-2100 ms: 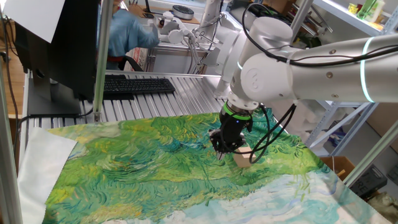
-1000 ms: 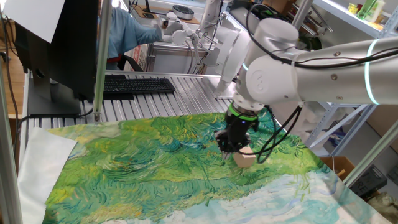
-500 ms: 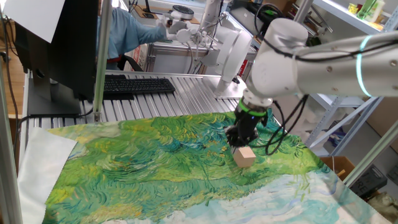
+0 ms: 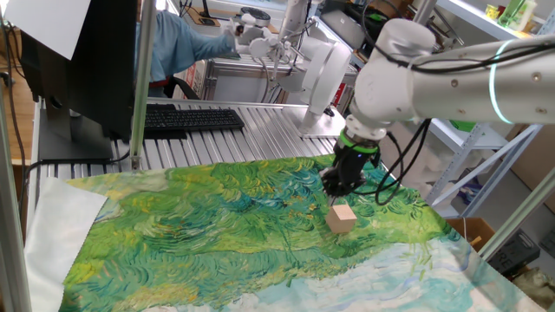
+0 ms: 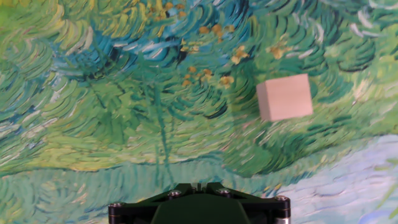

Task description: Pick up the small block on the left and move it to the right

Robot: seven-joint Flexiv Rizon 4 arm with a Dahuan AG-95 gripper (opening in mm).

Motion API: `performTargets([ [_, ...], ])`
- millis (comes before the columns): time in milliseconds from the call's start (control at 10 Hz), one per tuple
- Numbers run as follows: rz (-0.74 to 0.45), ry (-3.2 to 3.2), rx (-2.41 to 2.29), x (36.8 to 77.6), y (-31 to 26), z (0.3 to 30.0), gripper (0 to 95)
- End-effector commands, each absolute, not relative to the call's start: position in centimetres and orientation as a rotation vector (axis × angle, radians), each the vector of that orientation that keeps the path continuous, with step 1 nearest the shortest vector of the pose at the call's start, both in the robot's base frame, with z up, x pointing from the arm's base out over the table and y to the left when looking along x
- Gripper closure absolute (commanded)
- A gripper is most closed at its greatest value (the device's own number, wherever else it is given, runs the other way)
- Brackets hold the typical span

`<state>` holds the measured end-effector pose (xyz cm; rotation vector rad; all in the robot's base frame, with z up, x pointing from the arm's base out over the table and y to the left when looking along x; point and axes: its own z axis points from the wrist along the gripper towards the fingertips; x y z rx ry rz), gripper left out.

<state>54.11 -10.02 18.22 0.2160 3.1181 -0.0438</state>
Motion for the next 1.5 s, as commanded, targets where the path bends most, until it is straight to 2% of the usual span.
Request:
performTargets([
  [100, -0.044, 3.121, 0.175, 54.3, -11.0, 18.4, 95.0],
  [700, -0.045, 3.124, 0.107, 55.5, -13.7, 19.8, 95.0],
  [1500, -0.051, 3.122, 0.056, 55.7, -15.5, 20.1, 95.0],
])
